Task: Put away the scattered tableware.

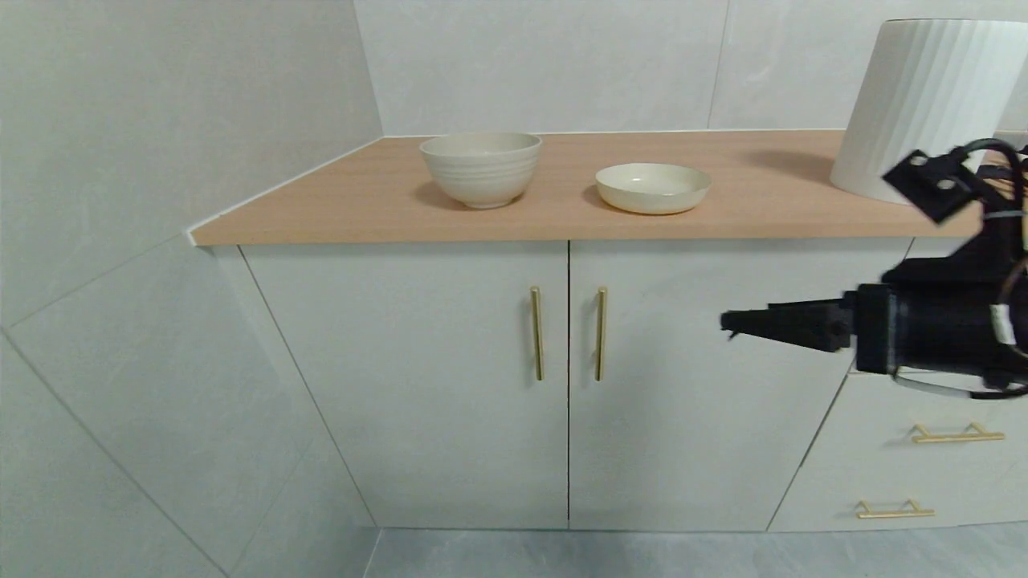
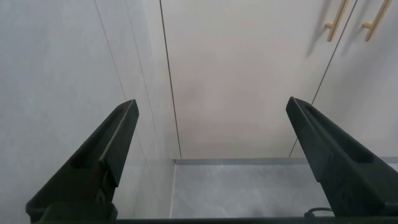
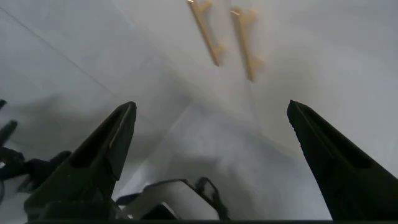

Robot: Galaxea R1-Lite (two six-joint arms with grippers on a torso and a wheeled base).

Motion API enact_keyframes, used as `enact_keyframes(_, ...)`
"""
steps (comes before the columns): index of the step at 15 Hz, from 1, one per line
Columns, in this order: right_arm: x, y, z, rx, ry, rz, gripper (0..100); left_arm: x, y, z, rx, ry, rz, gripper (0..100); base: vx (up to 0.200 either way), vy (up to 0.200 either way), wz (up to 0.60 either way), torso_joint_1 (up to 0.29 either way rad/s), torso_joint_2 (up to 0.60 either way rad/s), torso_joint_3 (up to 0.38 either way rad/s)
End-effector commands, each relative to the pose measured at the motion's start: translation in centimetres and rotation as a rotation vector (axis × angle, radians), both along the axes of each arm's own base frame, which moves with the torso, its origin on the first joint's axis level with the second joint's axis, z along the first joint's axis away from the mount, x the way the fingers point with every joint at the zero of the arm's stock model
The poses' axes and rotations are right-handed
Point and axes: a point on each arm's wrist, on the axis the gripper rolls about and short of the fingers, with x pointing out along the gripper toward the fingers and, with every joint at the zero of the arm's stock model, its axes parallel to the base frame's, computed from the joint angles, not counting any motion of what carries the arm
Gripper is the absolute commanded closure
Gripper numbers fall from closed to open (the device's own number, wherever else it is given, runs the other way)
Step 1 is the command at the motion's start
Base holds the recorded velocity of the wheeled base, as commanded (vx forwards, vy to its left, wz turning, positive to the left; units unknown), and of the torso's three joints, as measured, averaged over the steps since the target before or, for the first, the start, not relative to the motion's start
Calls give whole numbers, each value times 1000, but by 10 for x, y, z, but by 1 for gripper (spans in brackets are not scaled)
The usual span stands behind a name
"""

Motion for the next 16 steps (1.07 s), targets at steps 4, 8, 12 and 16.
enact_keyframes(4,69,70,-38,-37,123,97,0,0,0,0,0,0,1,0,0,0,0,0,0,0)
enact_keyframes(8,97,91,-64,55,160,68,0,0,0,0,0,0,1,0,0,0,0,0,0,0)
enact_keyframes(12,116,101,-87,56,134,21,0,0,0,0,0,0,1,0,0,0,0,0,0,0)
enact_keyframes(16,127,109,-97,56,107,-17,0,0,0,0,0,0,0,0,0,0,0,0,0,0)
